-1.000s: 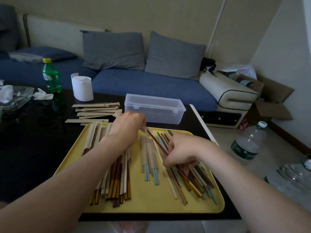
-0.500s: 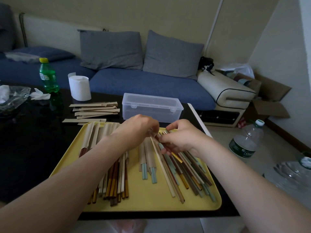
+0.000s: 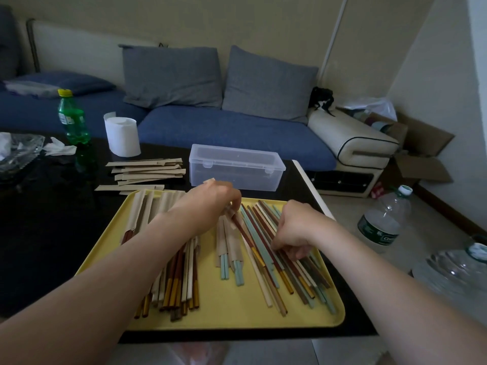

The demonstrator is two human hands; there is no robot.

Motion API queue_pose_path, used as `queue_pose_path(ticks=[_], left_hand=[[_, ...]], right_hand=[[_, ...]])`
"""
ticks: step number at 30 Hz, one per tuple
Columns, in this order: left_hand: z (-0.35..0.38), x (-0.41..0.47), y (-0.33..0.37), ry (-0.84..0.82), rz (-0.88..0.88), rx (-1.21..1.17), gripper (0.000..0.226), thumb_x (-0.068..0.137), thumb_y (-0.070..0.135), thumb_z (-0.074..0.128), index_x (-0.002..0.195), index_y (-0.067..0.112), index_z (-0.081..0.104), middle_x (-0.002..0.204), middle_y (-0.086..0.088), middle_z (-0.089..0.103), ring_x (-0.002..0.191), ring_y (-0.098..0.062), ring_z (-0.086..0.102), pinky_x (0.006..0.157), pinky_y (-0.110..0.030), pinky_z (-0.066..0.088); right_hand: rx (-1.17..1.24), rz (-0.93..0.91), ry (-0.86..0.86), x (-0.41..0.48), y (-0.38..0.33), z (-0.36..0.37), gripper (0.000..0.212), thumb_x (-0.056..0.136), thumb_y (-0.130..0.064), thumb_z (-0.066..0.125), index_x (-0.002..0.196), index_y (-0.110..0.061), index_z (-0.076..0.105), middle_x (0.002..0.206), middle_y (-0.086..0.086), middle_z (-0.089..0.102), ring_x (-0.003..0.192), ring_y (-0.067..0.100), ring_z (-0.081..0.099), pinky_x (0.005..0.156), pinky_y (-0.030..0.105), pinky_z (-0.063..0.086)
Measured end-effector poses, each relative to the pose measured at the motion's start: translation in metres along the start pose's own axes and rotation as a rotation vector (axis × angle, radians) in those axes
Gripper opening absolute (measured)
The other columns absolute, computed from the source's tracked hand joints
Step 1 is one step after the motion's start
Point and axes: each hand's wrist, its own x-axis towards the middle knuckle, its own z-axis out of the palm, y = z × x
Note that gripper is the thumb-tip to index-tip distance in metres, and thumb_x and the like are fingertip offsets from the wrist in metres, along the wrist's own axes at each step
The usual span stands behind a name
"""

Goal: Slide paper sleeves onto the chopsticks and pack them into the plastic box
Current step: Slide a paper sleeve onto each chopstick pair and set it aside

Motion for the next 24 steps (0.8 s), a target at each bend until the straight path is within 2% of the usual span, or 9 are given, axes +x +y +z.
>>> queue_pose_path(ticks=[4, 8, 11, 19, 24], left_hand=[[0.002, 0.001, 0.002, -0.022, -0.001, 0.003, 0.032, 0.089, 0.018, 0.080, 0.104, 0.040, 0.061, 0.112, 0.015, 0.059, 0.106, -0.009, 0.058, 0.092, -0.033, 0.058], [0.002, 0.000, 0.003, -0.036, 0.004, -0.006, 0.029, 0.089, 0.020, 0.080, 0.103, 0.038, 0.062, 0.112, 0.014, 0.059, 0.105, -0.009, 0.059, 0.091, -0.032, 0.058], [0.000, -0.001, 0.004, -0.051, 0.002, -0.011, 0.028, 0.090, 0.020, 0.080, 0.104, 0.038, 0.062, 0.112, 0.014, 0.060, 0.106, -0.009, 0.060, 0.093, -0.032, 0.058], [-0.005, -0.001, 0.011, -0.132, -0.005, 0.026, 0.031, 0.091, 0.016, 0.078, 0.113, 0.034, 0.065, 0.118, 0.010, 0.059, 0.110, -0.012, 0.059, 0.095, -0.033, 0.057], [-0.005, -0.002, 0.012, -0.142, -0.010, 0.028, 0.033, 0.091, 0.014, 0.078, 0.114, 0.034, 0.065, 0.119, 0.009, 0.060, 0.112, -0.013, 0.059, 0.097, -0.034, 0.057]], right_hand=[[-0.032, 0.018, 0.021, 0.001, -0.009, 0.006, 0.032, 0.092, -0.015, 0.085, 0.113, -0.011, 0.062, 0.099, 0.014, 0.076, 0.066, 0.017, 0.081, 0.065, 0.030, 0.068], [-0.039, 0.024, 0.004, 0.000, -0.015, 0.011, 0.043, 0.094, -0.014, 0.083, 0.129, -0.010, 0.058, 0.104, 0.015, 0.075, 0.073, 0.020, 0.082, 0.071, 0.036, 0.070], [-0.008, 0.022, -0.015, 0.000, -0.016, 0.012, 0.042, 0.094, -0.013, 0.082, 0.130, -0.010, 0.062, 0.108, 0.015, 0.073, 0.073, 0.021, 0.082, 0.070, 0.036, 0.070], [-0.056, 0.005, -0.064, -0.010, -0.028, 0.016, 0.035, 0.094, -0.013, 0.083, 0.120, -0.009, 0.060, 0.096, 0.014, 0.078, 0.074, 0.022, 0.082, 0.070, 0.037, 0.070], [-0.057, 0.028, -0.098, -0.009, -0.031, 0.015, 0.031, 0.094, -0.009, 0.081, 0.117, -0.007, 0.059, 0.097, 0.017, 0.080, 0.076, 0.024, 0.083, 0.074, 0.039, 0.070]])
